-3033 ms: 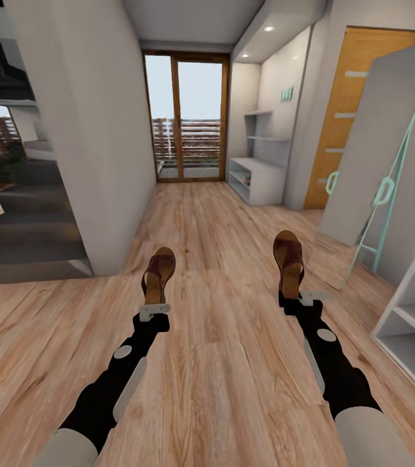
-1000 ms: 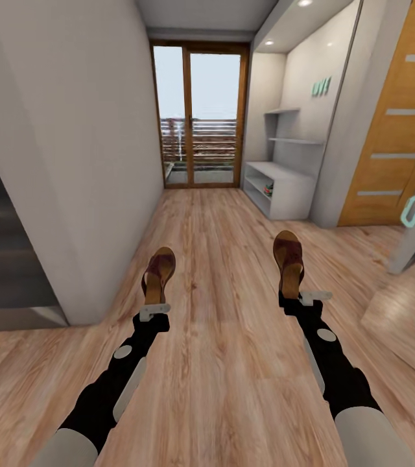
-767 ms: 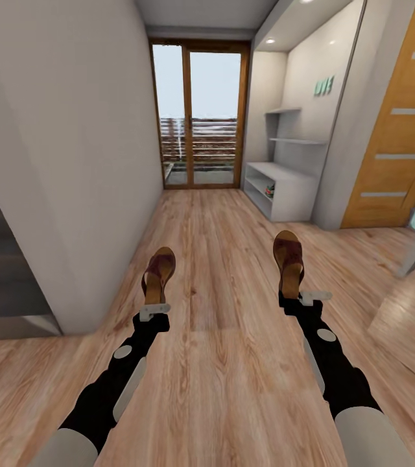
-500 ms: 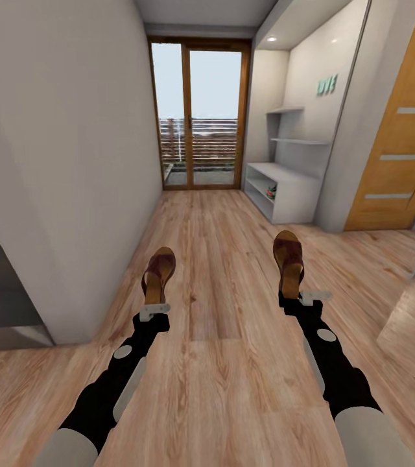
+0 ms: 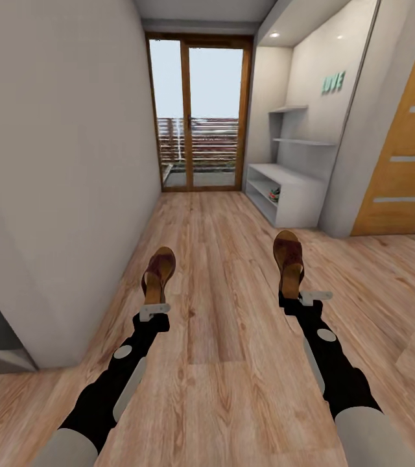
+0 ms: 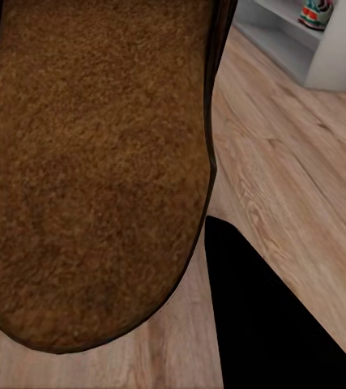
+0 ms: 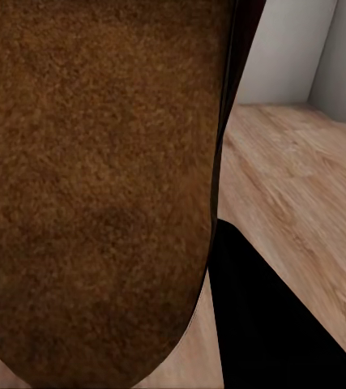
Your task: Pick up the two gym shoes and the two sandals from the corridor floor and place them onto the hallstand (shoe rack) in the corridor, making sure they are on the rack and not on the floor. Arrange them so the two gym shoes are next to each other and the two sandals are next to each other.
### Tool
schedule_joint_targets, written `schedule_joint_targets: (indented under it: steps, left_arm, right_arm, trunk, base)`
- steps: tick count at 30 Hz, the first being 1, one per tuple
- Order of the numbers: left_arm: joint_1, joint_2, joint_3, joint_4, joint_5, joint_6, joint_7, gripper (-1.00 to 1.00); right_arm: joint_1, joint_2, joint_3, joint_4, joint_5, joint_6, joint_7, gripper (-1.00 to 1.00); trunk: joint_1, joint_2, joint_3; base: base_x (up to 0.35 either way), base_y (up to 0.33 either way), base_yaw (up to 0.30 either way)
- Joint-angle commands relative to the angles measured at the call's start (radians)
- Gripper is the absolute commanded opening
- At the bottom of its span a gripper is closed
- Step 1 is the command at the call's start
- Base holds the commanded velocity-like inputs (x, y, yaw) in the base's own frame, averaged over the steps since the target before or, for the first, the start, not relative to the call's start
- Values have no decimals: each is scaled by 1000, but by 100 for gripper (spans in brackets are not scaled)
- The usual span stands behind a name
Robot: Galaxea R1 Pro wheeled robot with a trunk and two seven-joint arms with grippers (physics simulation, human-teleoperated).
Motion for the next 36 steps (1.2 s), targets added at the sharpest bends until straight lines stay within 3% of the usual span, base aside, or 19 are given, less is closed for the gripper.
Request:
schedule_joint_targets:
  steps: [1, 36]
  left_arm:
    - [0, 1, -3, -2, 5, 6, 6, -100]
    - [0, 1, -3, -2, 5, 6, 6, -100]
  right_arm:
    - [0, 0, 0, -2, 7, 7, -2, -100]
    - [0, 0, -1, -2, 7, 7, -2, -100]
  trunk:
    - [0, 0, -1]
    - [0, 0, -1]
  base:
    - [348, 0, 0]
    - [348, 0, 34]
